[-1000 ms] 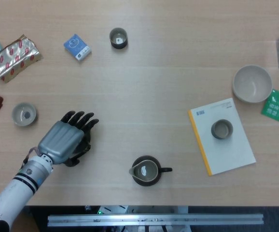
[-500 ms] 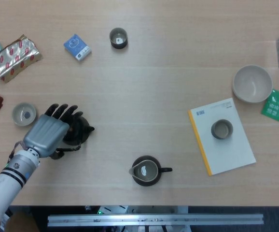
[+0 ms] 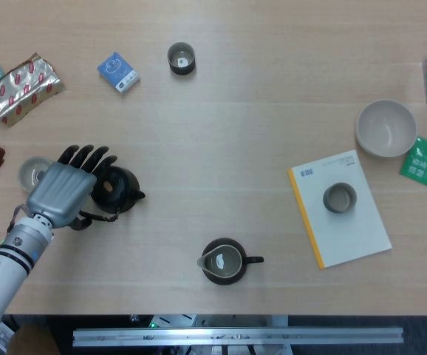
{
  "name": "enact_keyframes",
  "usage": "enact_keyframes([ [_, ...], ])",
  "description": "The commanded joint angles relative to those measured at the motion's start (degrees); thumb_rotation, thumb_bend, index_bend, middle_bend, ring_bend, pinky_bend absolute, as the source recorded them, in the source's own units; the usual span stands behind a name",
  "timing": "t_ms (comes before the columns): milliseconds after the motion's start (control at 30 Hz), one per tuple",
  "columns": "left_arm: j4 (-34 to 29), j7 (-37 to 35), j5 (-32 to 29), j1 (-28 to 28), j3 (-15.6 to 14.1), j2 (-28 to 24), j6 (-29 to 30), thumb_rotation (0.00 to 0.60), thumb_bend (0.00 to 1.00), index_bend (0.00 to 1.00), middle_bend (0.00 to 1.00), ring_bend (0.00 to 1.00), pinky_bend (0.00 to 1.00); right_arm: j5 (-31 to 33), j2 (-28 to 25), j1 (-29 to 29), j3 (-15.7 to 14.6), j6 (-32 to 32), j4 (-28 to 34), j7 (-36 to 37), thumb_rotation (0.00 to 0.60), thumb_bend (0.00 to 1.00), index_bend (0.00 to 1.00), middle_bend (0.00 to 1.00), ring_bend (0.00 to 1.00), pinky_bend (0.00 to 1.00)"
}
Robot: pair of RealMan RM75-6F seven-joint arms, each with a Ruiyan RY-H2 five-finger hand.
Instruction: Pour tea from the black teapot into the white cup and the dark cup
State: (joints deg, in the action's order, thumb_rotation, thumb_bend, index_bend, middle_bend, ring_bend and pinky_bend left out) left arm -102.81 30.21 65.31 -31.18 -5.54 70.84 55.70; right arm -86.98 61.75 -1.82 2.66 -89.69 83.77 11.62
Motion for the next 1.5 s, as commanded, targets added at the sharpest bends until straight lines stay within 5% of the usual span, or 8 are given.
enact_keyframes([
  [33, -0.49, 0.61, -0.49, -0.02, -0.25, -0.36, -0.15, 0.600, 0.17, 0.00, 0.00, 0.00, 0.07, -0.02, 0.01, 0.03, -0.01, 0.08, -0.02, 0.02, 0.600, 0.12, 0.36, 0.32, 0.18, 0.22],
  [367, -6.34, 2.52, 2.44, 1.92, -1.54, -3.05, 4.44, 0.600, 0.17, 0.01, 0.02, 0.00, 0.07, -0.46, 0.30, 0.38, -0.02, 0.39, -0.68, 0.81, 0.600, 0.12, 0.36, 0.32, 0.18, 0.22],
  [633, -6.58, 0.52, 10.07, 5.97, -2.55, -3.05, 11.19, 0.600, 0.17, 0.25, 0.28, 0.19, 0.07, -0.94, 0.65, 0.96, -0.09, 1.00, -1.52, 1.45, 0.600, 0.12, 0.36, 0.32, 0.18, 0.22],
  [833, -6.53, 0.34, 12.62, 8.39, -2.99, -2.32, 13.87, 0.600, 0.17, 0.36, 0.36, 0.24, 0.02, -1.04, 0.81, 1.41, -0.10, 1.56, -1.88, 1.70, 0.600, 0.12, 0.36, 0.32, 0.18, 0.22],
  [1500, -5.15, 1.22, 12.29, 10.61, -2.53, 1.93, 11.82, 0.600, 0.17, 0.34, 0.37, 0.24, 0.00, -0.83, 1.14, 1.50, -0.22, 1.74, -3.44, 3.35, 0.600, 0.12, 0.36, 0.32, 0.18, 0.22],
])
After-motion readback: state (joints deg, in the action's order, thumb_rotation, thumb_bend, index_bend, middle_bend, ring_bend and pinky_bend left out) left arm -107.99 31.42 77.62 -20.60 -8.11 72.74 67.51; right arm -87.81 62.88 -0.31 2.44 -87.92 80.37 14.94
